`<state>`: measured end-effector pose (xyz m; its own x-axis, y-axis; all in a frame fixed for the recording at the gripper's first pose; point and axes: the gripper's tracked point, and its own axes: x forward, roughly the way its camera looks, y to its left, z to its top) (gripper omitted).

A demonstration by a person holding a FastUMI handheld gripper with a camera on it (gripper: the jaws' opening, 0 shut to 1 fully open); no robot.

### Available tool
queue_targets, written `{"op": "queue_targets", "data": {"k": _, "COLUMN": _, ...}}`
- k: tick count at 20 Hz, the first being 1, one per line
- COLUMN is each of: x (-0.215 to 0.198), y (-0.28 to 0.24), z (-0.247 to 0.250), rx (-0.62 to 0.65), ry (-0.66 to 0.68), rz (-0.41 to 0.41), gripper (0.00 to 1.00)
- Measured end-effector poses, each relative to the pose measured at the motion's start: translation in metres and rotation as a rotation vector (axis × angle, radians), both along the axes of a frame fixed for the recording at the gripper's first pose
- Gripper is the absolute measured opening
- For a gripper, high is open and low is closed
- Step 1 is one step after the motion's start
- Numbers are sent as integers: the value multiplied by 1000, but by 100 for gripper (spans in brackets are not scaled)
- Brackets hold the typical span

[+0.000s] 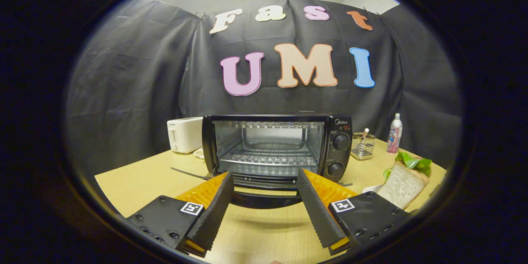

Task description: Open the toaster oven, put the food inside, and close the toaster oven door.

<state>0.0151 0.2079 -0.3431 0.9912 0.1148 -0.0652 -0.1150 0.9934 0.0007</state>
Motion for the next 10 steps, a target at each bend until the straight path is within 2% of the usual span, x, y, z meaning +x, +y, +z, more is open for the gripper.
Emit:
{"op": "queue_targets", "data": {"k": 5, "x": -7, "y": 1, "z": -27, "rx": 10, "ry": 111, "rz": 24, "gripper": 96}}
{"op": "queue_targets", "data": {"k": 10, "x": -5, "y": -5, "z": -63, "rx": 91, "ry": 244, "rz": 34, "gripper": 93}}
